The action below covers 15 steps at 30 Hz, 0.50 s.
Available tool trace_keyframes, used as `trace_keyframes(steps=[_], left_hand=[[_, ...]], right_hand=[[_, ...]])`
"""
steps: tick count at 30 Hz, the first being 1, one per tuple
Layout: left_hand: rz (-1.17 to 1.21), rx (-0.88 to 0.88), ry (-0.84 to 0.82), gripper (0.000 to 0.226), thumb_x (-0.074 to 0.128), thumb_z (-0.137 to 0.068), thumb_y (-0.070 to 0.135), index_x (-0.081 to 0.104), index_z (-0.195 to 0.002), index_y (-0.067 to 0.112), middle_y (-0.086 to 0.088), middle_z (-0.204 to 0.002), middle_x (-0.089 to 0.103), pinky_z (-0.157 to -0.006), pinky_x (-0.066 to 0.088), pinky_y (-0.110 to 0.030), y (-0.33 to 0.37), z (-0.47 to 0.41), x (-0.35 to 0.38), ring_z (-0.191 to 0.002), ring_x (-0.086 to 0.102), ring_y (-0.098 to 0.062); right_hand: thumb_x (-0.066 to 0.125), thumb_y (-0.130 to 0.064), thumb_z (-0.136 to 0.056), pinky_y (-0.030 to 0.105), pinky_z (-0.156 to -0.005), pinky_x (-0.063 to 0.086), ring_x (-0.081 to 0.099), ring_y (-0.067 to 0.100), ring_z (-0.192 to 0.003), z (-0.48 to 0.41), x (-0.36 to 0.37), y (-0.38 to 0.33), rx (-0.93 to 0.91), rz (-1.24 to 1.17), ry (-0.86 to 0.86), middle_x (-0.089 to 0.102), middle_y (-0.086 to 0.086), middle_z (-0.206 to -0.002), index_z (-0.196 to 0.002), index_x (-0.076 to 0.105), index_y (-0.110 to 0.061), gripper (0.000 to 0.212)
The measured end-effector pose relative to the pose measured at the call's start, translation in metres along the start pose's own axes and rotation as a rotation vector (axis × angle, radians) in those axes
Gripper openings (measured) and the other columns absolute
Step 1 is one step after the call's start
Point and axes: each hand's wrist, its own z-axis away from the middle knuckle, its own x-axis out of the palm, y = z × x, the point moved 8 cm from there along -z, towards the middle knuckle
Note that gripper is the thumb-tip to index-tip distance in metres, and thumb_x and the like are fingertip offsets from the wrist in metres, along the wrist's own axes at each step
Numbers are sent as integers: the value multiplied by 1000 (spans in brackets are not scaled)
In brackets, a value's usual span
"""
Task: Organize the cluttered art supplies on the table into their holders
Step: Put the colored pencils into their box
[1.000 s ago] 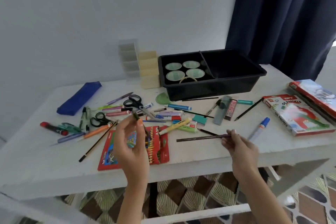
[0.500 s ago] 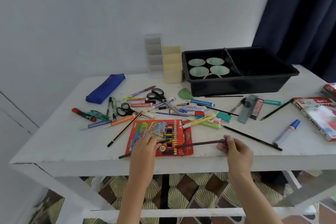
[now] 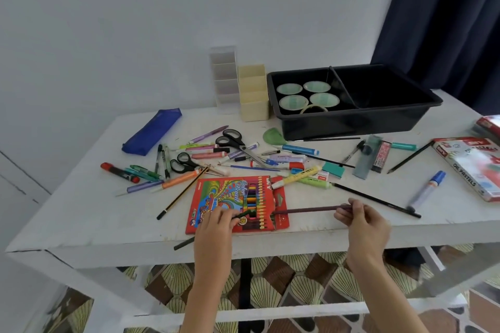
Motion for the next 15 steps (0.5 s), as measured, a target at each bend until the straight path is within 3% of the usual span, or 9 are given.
trace_keyframes(steps=[7, 12, 15], left_hand=[[86, -11, 34, 18, 67, -80, 9, 66, -98, 9, -4, -93, 65, -56, 55, -27, 2, 0, -9, -84, 65, -20], [164, -119, -23, 22, 52, -93, 16, 60, -112, 10, 0, -106, 62, -80, 45, -25, -4, 3, -5, -102, 56, -16], [248, -127, -84, 25, 41, -98, 22, 53, -120, 17, 10, -106, 50, -80, 37, -16, 2, 1, 0, -103, 48, -7]], right_hand=[[47, -16, -97, 12, -57, 53, 66, 15, -64, 20, 27, 12, -26, 122, -93, 67, 8, -76, -90, 62, -9, 18], [43, -16, -99, 19, -60, 52, 61, 13, -61, 13, 9, 6, -24, 123, 73, 63, 5, -72, -98, 59, -7, 19], [42, -18, -99, 13, -57, 50, 58, 8, -56, 6, -2, 4, -10, 116, 133, 60, 3, -71, -99, 58, -9, 19]])
